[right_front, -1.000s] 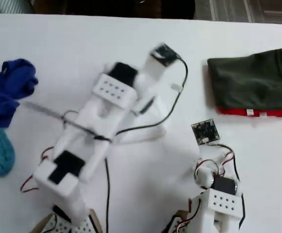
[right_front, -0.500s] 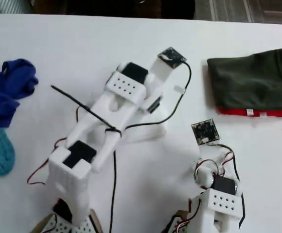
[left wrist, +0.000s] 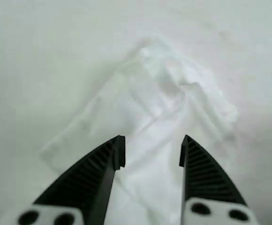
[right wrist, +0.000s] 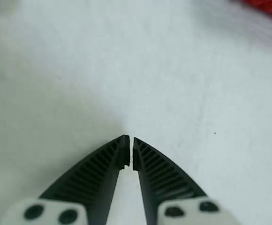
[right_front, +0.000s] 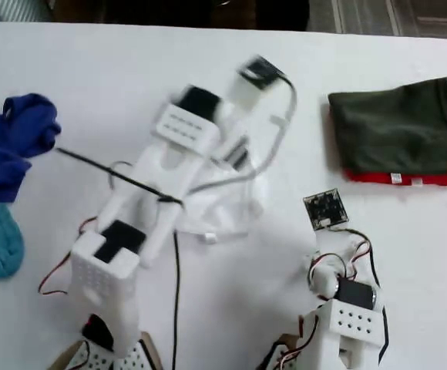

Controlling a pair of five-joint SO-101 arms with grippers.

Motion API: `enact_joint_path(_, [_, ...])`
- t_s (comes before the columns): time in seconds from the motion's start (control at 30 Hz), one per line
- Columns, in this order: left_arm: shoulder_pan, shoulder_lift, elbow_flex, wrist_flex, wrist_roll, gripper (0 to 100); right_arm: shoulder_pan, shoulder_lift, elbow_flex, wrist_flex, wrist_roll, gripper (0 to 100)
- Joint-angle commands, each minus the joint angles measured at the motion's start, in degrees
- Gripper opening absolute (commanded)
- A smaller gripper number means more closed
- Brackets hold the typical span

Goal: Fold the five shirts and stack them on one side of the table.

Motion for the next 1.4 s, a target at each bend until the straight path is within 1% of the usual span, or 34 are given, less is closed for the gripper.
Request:
enact_joint_path(0.0, [-10.02,-5.45,-7.16,7.30,-0.35,16,0.48,-1.10,-0.26,-0.04,-0.35,2.1])
enact_joint_path(0.07, [-16.00,-5.71,-9.54,10.73,-1.93,5,0.48,-1.10,-0.44,-0.04,-0.35,2.1])
enact_joint_path(0.1, [-18.81,-5.71,-10.15,11.87,-2.46,1,0.48,-1.10,-0.53,-0.04,-0.35,2.1])
enact_joint_path(0.13, [-21.63,-5.98,-9.89,12.40,-2.99,4,0.48,-1.10,-0.79,-0.13,-0.35,2.1])
enact_joint_path(0.17, [-24.35,-6.24,-9.36,12.48,-2.99,4,0.48,-0.92,-1.58,-0.31,-0.35,2.1])
enact_joint_path(0.23, [-30.24,-7.65,-7.78,12.48,-2.99,2,0.22,-0.57,-3.25,-1.19,-0.35,2.1])
enact_joint_path(0.3, [-35.78,-10.20,-4.88,12.48,-3.25,3,0.04,-0.48,-6.24,-0.84,-0.35,2.1])
enact_joint_path(0.43, [-45.54,-17.85,6.73,12.31,-8.44,3,-0.66,2.77,-14.59,0.13,-2.11,2.1])
enact_joint_path(0.53, [-51.34,-24.88,18.86,10.81,-10.37,3,-6.90,10.86,-21.89,1.54,-3.52,2.1])
enact_joint_path(0.63, [-57.41,-32.62,30.90,4.66,-10.37,3,-16.66,22.37,-29.98,2.86,-8.88,2.1])
enact_joint_path(0.73, [-61.54,-39.38,42.77,-2.99,-10.37,3,-26.86,34.42,-39.38,3.12,-13.10,2.1])
enact_joint_path(0.8, [-64.26,-42.73,51.38,-8.79,-10.37,3,-32.57,41.10,-45.80,2.86,-13.19,2.1])
enact_joint_path(0.9, [-68.66,-45.45,65.19,-18.99,-10.20,3,-38.46,49.71,-55.74,2.95,-13.36,2.1])
enact_joint_path(1.0, [-71.03,-46.42,76.35,-27.78,-10.20,3,-42.95,56.92,-64.88,3.12,-13.63,2.1])
enact_joint_path(1.07, [-71.38,-46.24,80.48,-31.21,-8.79,3,-45.41,61.41,-70.33,3.12,-13.63,2.1])
enact_joint_path(1.2, [-71.38,-46.07,84.97,-35.69,-2.20,3,-48.84,70.64,-78.77,2.95,-13.71,2.1])
enact_joint_path(1.37, [-71.38,-45.98,88.57,-40.53,3.08,3,-51.91,80.04,-84.66,2.95,-13.71,2.1])
